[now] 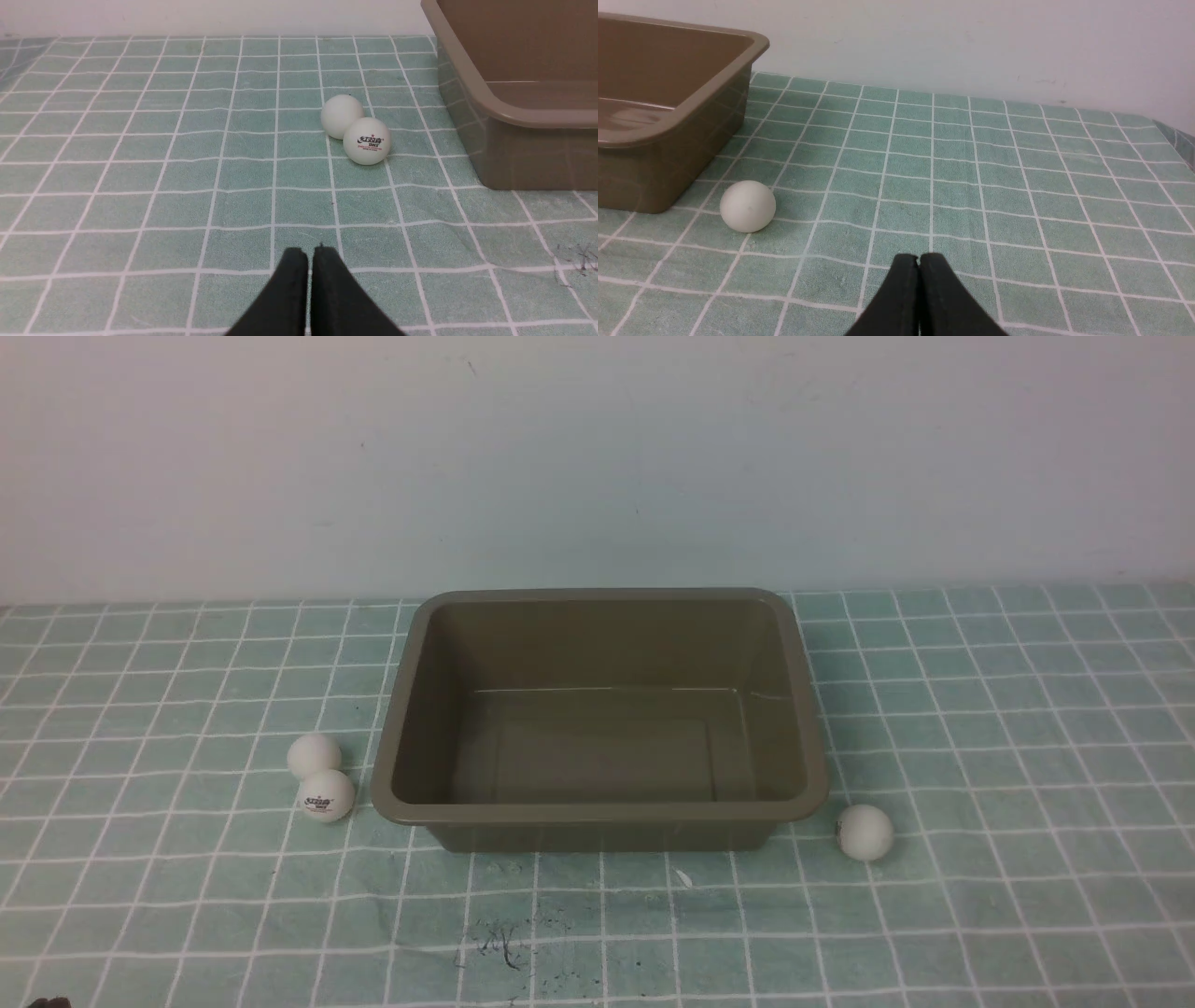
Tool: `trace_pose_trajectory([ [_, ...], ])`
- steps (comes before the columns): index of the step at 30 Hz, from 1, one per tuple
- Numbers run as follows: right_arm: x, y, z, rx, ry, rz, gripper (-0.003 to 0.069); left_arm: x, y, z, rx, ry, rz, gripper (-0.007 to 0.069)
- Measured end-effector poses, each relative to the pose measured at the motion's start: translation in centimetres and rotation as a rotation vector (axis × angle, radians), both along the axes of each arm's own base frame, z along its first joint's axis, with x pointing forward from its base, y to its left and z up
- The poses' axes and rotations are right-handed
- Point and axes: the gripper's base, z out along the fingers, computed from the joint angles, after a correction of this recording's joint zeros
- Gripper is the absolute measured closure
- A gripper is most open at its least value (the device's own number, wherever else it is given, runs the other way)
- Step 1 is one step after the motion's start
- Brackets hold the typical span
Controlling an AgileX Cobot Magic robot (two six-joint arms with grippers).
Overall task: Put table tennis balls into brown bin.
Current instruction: 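Reach for and grasp a ping pong ball on the table beside the basket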
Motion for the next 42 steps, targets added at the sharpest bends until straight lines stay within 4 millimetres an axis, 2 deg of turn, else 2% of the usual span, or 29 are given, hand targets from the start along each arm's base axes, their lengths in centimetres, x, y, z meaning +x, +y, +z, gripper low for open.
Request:
trace_pose_trajectory([
  [24,0.0,0.0,0.0,0.000,0.000,0.000,0.0672,0.1,0.1,0.2,0.016,-0.025,0.003,0.0629],
  [27,0.0,0.0,0.0,0.000,0.000,0.000,0.0672,0.2,0.0,0.7,-0.025,-0.080,0.011,0.0629],
  [29,0.0,0.0,0.0,0.000,0.000,0.000,0.0672,0.3,-0.1,1.2,-0.130,-0.131,0.023,0.0629],
  [32,0.0,0.0,0.0,0.000,0.000,0.000,0.0672,0.4,0.0,2.6,-0.260,-0.279,0.044,0.0629],
  [36,0.0,0.0,0.0,-0.001,0.000,0.000,0.0672,0.3,0.4,4.3,-0.311,-0.469,0.063,0.0629],
  [37,0.0,0.0,0.0,0.000,-0.001,0.000,0.0672,-0.1,0.8,5.7,-0.342,-0.638,0.077,0.0629],
  [38,0.0,0.0,0.0,0.003,-0.003,0.000,0.0672,-0.3,0.9,6.2,-0.357,-0.697,0.080,0.0629],
  [39,0.0,0.1,0.1,0.045,-0.018,-0.002,0.0672,-0.8,1.1,7.2,-0.391,-0.796,0.080,0.0629],
  [40,0.0,0.1,0.1,0.055,-0.020,-0.002,0.0672,-0.8,1.1,7.4,-0.404,-0.807,0.078,0.0629],
  [42,0.2,0.3,0.6,0.293,-0.080,-0.014,0.0672,-1.1,0.8,10.7,-0.448,-0.818,0.039,0.0629],
])
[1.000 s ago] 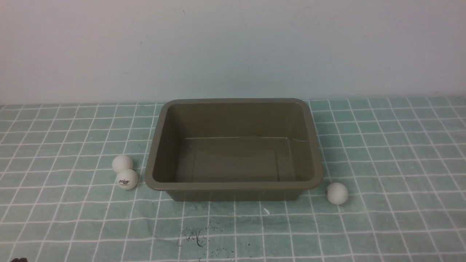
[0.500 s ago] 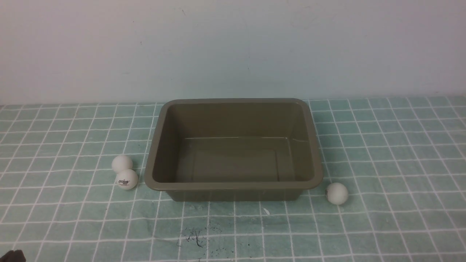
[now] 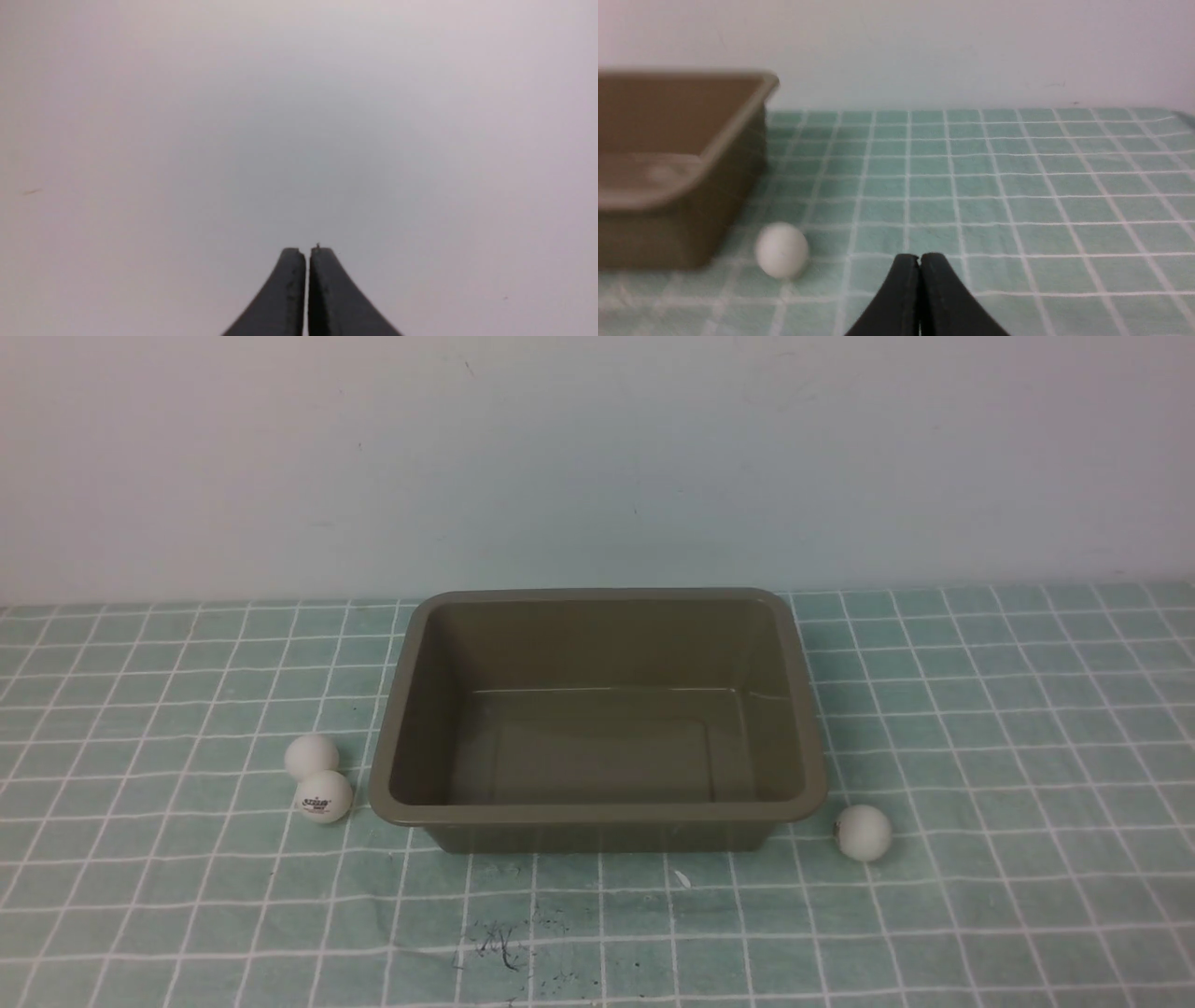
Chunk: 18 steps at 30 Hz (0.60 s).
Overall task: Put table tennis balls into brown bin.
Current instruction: 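Reach for and grasp a ping pong ball on the table beside the basket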
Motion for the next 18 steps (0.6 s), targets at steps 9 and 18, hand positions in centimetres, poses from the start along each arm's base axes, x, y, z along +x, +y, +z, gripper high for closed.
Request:
trace_pose_trajectory([
  [9,0.0,-1.2,2.2,0.801,-0.240,-0.132,0.0672,8.5,-0.3,5.0,0.162,1.146,-0.035,0.0629],
  [18,0.0,-0.2,3.6,0.700,-0.181,-0.035,0.0672,20.2,-1.1,-3.4,0.329,1.782,-0.233,0.0629],
])
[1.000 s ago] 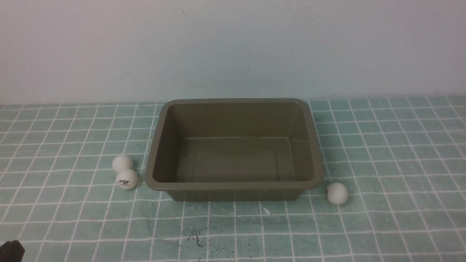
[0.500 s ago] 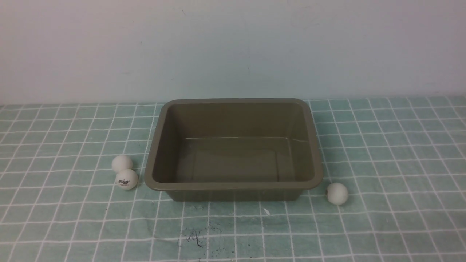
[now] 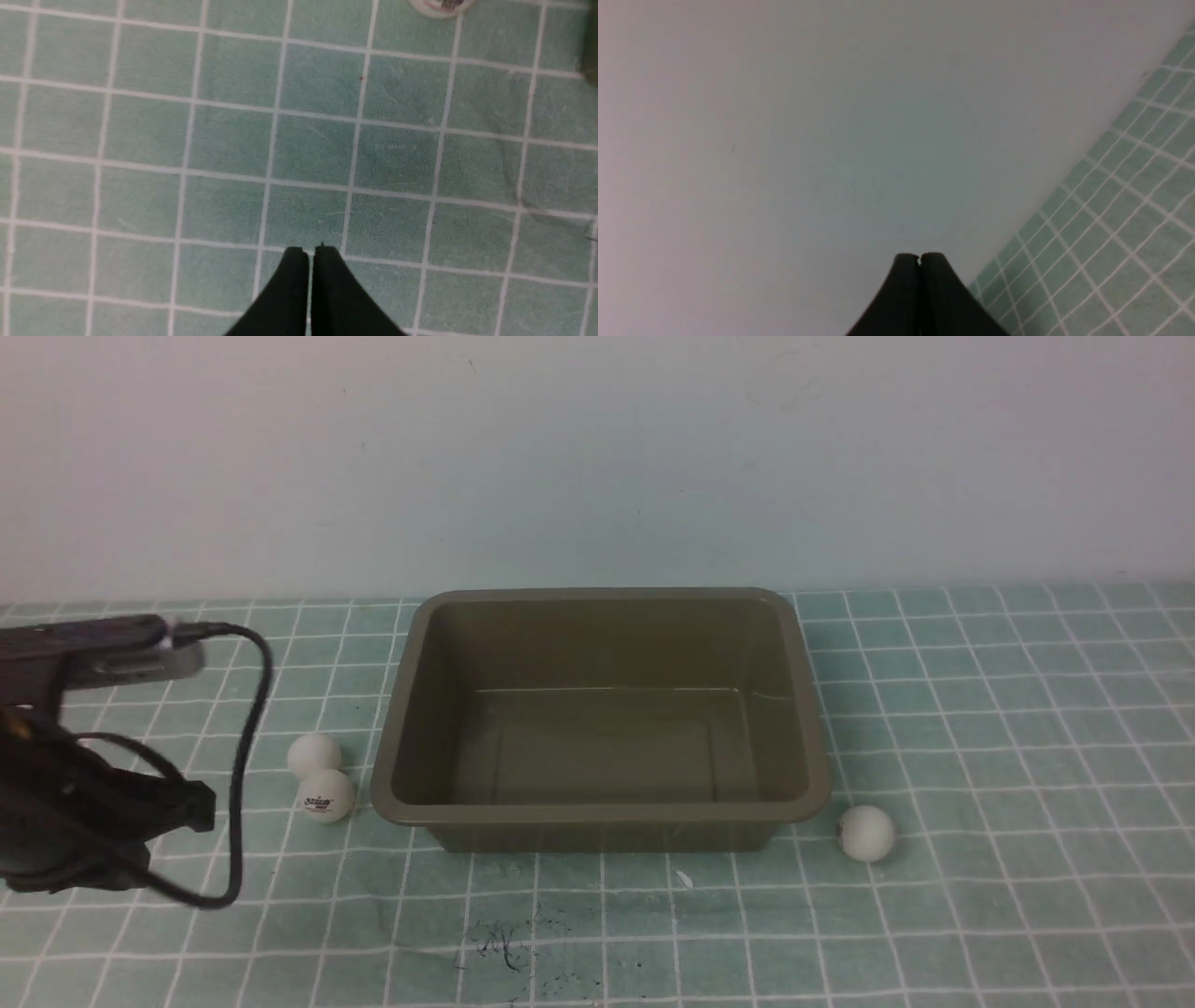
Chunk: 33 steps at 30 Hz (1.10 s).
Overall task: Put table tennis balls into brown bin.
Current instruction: 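Reach for and grasp a ping pong ball on the table beside the basket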
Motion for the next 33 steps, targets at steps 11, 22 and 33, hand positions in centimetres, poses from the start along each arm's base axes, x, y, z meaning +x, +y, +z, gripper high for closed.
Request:
trace_pose_trajectory([
  [11,7.5,3.0,9.3,-0.634,0.402,0.485,0.0672,7.9,-4.0,-1.0,-0.001,-0.085,-0.187,0.0616],
  [22,11.2,3.1,8.9,-0.682,0.515,0.573,0.0669,11.7,-4.5,-6.2,0.003,-0.081,-0.169,0.0212],
  [33,12.2,2.9,9.9,-0.698,0.505,0.546,0.0669,11.9,-4.5,-8.0,-0.002,0.023,-0.125,0.0281],
])
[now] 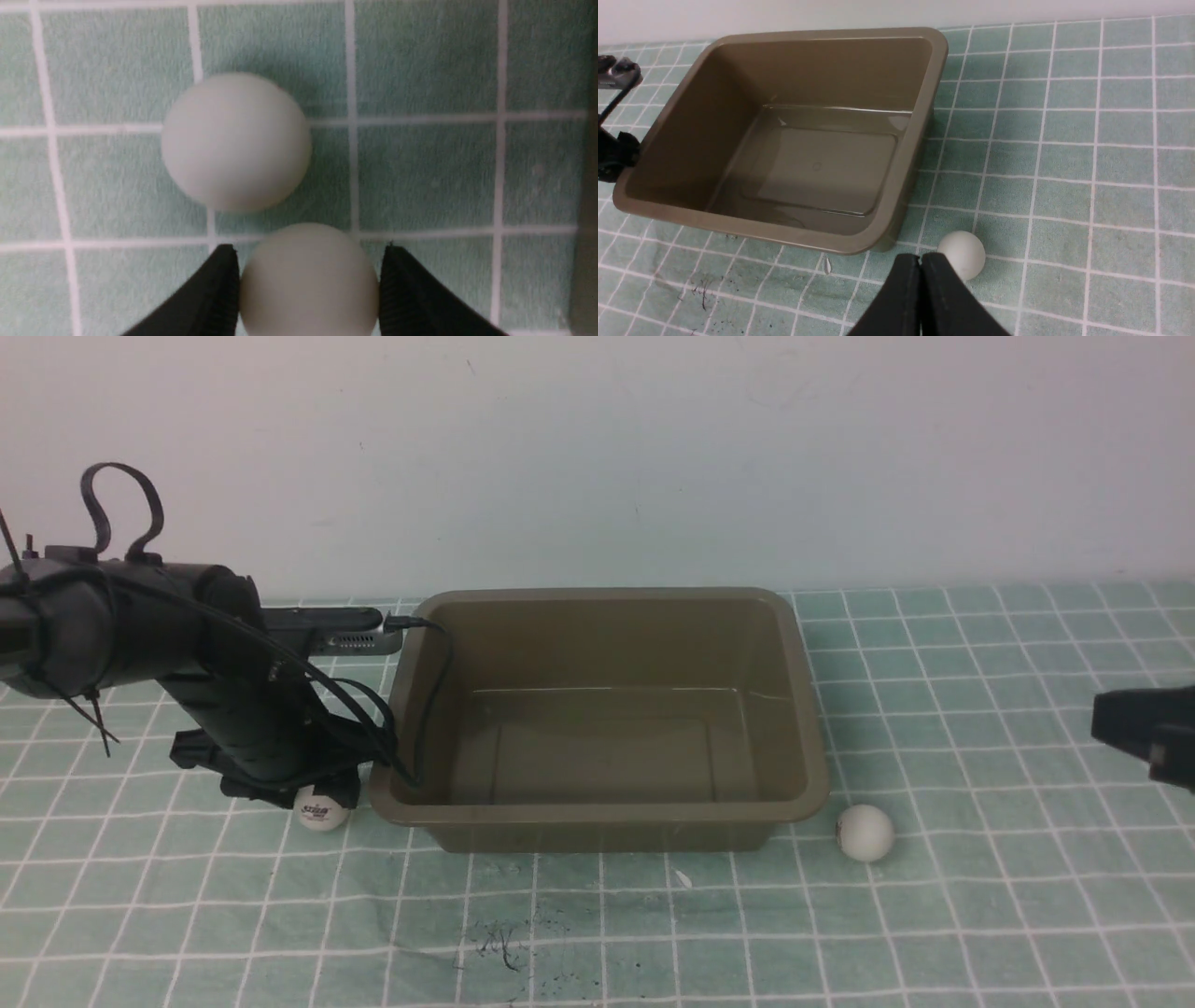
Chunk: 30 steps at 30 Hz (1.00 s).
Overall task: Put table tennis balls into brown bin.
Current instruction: 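Reach for and grasp a ping pong ball on the table beside the basket, then drop the ball into the bin, then reach for and grasp a ping pong ball on the table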
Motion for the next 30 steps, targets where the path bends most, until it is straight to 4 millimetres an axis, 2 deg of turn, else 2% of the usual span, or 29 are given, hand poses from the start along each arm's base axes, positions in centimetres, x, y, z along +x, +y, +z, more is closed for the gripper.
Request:
trace_pose_trajectory([
  [2,0.8,0.0,0.6,-0.013,0.029,0.014,0.0669,-0.5,0.1,1.8,0.010,0.018,-0.009,0.0282],
  [4,2.1,0.0,0.8,-0.029,0.077,0.030,0.0667,-1.1,0.2,4.7,0.009,-0.014,-0.012,0.0282],
  [6,3.5,0.2,0.6,-0.043,0.142,0.056,0.0661,-2.0,-0.1,8.4,-0.013,-0.103,-0.020,0.0282],
  [7,4.2,0.4,0.2,-0.060,0.179,0.076,0.0654,-2.6,-0.6,10.9,-0.041,-0.180,-0.032,0.0282],
  [8,4.8,0.6,-0.3,-0.074,0.206,0.090,0.0646,-2.9,-1.0,11.7,-0.051,-0.209,-0.044,0.0282],
  [10,6.6,2.1,-2.7,-0.137,0.296,0.154,0.0604,-3.9,-3.0,14.5,-0.118,-0.318,-0.121,0.0282],
  [12,7.0,2.6,-3.3,-0.155,0.311,0.170,0.0591,-4.1,-3.8,15.0,-0.139,-0.344,-0.150,0.0282],
  [13,8.3,3.7,-5.3,-0.211,0.357,0.192,0.0538,-4.4,-5.4,15.0,-0.167,-0.353,-0.216,0.0282],
  [16,9.3,4.4,-7.1,-0.264,0.378,0.194,0.0457,-4.3,-7.0,13.9,-0.191,-0.317,-0.270,0.0282],
  [18,10.6,5.3,-9.6,-0.289,0.427,0.174,0.0321,-3.6,-8.3,11.8,-0.207,-0.250,-0.284,0.0273],
  [19,10.9,5.4,-10.1,-0.293,0.435,0.171,0.0292,-3.3,-8.5,11.0,-0.207,-0.230,-0.286,0.0258],
  [20,11.4,5.6,-11.2,-0.300,0.452,0.168,0.0237,-2.6,-8.8,9.8,-0.206,-0.187,-0.284,0.0209],
  [23,12.4,5.9,-13.3,-0.305,0.477,0.155,0.0127,-1.9,-9.1,9.0,-0.200,-0.139,-0.290,0.0117],
  [25,13.0,6.0,-14.7,-0.295,0.487,0.138,0.0088,-1.6,-9.0,9.8,-0.193,-0.128,-0.301,0.0080],
  [27,13.6,6.2,-15.6,-0.281,0.478,0.117,0.0081,-1.2,-8.3,11.5,-0.164,-0.151,-0.311,0.0089],
  [29,14.0,6.3,-16.2,-0.271,0.467,0.104,0.0095,-1.0,-7.3,13.2,-0.134,-0.180,-0.306,0.0144],
  [30,14.2,6.4,-16.8,-0.268,0.466,0.096,0.0130,-0.8,-6.2,14.3,-0.105,-0.200,-0.286,0.0220],
])
